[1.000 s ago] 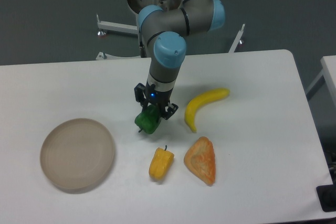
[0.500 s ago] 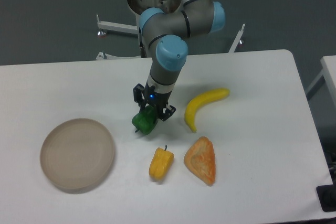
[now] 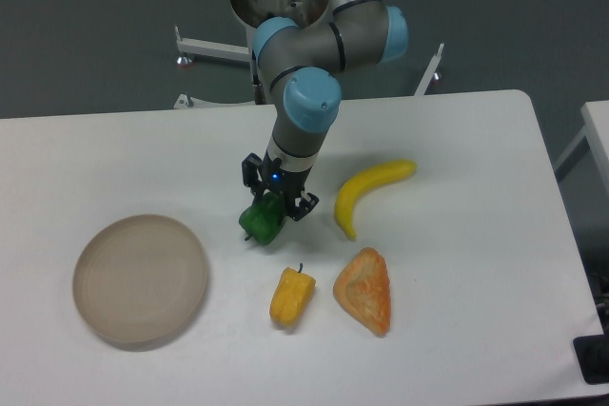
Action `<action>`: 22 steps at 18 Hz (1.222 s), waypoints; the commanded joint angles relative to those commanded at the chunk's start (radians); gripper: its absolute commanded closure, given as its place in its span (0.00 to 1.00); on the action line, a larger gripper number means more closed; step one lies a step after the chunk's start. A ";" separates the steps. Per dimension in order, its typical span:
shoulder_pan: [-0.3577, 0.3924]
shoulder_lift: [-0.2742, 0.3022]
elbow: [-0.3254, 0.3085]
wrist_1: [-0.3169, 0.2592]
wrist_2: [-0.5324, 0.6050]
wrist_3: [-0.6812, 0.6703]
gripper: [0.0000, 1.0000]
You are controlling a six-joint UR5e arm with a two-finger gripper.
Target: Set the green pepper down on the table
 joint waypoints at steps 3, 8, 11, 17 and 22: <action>0.006 0.002 0.005 0.000 -0.002 0.002 0.09; 0.054 0.015 0.031 -0.002 -0.005 0.002 0.01; 0.075 0.017 0.086 -0.005 0.003 0.002 0.00; 0.147 -0.027 0.248 -0.009 0.008 0.002 0.00; 0.164 -0.127 0.422 -0.009 0.046 0.015 0.00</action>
